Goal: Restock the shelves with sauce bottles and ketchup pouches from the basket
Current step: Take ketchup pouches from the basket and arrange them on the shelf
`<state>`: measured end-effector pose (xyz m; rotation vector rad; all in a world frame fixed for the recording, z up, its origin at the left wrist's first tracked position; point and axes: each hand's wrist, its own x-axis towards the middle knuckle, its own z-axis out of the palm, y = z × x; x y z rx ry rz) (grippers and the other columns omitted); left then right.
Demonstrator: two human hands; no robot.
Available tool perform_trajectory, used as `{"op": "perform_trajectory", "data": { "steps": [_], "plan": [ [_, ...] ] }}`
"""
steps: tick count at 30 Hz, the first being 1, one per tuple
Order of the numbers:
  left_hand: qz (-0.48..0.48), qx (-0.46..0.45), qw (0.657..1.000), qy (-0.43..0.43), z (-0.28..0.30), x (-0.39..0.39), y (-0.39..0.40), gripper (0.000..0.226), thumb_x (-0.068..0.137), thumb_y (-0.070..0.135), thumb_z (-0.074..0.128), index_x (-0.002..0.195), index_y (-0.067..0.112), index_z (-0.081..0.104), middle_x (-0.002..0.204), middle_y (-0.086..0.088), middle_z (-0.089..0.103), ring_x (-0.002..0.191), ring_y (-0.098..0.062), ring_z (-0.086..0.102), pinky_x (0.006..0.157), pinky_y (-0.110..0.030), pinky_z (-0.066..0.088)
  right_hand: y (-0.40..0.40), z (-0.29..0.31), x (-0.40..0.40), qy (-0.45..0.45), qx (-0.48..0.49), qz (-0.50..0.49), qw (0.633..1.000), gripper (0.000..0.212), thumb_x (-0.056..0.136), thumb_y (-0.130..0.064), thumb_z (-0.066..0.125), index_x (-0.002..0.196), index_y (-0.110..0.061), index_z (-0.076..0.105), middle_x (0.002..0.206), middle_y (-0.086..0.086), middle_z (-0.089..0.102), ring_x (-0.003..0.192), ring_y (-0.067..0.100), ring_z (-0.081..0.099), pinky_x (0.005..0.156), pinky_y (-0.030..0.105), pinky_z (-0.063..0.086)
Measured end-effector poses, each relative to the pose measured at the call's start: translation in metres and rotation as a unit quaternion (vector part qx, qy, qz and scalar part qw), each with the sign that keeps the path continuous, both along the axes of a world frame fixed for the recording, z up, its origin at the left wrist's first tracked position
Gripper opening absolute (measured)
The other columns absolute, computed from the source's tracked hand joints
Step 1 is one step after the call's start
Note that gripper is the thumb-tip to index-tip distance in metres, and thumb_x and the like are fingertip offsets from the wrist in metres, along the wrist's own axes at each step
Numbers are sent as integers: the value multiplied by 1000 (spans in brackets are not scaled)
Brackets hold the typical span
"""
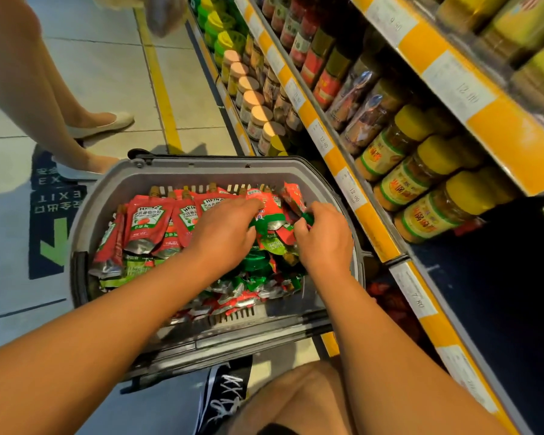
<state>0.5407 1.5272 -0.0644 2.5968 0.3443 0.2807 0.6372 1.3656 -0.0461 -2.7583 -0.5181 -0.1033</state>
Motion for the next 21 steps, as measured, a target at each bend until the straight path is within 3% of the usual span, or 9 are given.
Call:
{"op": "perform_trajectory", "data": {
  "steps": [4,8,11,13,15,18,21],
  "plan": [
    [38,-28,997,-61,19,-7,-1,33,94,19,63,127,18,66,107,-10,74,99,-35,67,77,-46,56,-23,14,-9,-15,47,-21,999,16,94,-28,62,103,-15,67,103,1,63,94,25,59,72,40,50],
    [64,-26,992,-107,40,-8,-7,17,97,22,62,111,14,68,89,-12,72,83,-38,66,63,-39,47,-55,29,-24,-36,81,-31,996,17,97,-34,63,97,-16,62,96,0,60,87,24,57,69,43,51],
    [60,-48,988,-136,60,-9,-18,25,100,30,64,119,16,71,88,-10,74,83,-36,69,70,-43,55,-79,42,-36,-53,120,-53,990,18,97,-36,64,95,-18,62,93,-2,58,82,20,54,66,41,49],
    [49,-68,984,-157,75,-11,-30,29,99,33,66,123,18,73,100,-10,77,90,-34,71,78,-42,55,-95,48,-45,-66,150,-72,984,16,97,-36,66,96,-20,62,92,-5,57,80,16,53,63,35,42],
    [35,-91,979,-179,90,-10,-42,29,98,35,68,121,18,74,103,-6,78,86,-27,71,76,-39,54,-109,55,-57,-75,183,-83,977,17,96,-35,67,89,-22,59,87,-7,54,76,13,51,61,30,35],
    [22,-129,973,-192,112,-8,-62,33,97,41,69,123,20,73,102,3,74,74,-11,64,73,-33,50,-128,68,-77,-86,223,-84,967,11,97,-33,66,91,-25,62,87,-12,55,78,8,53,64,30,42],
    [-3,-161,965,-206,132,-9,-84,37,97,43,69,127,20,71,105,14,65,82,-1,60,74,-29,47,-148,80,-98,-108,259,-82,956,3,98,-33,65,99,-30,66,92,-17,61,85,5,59,70,31,49]
  ]
}}
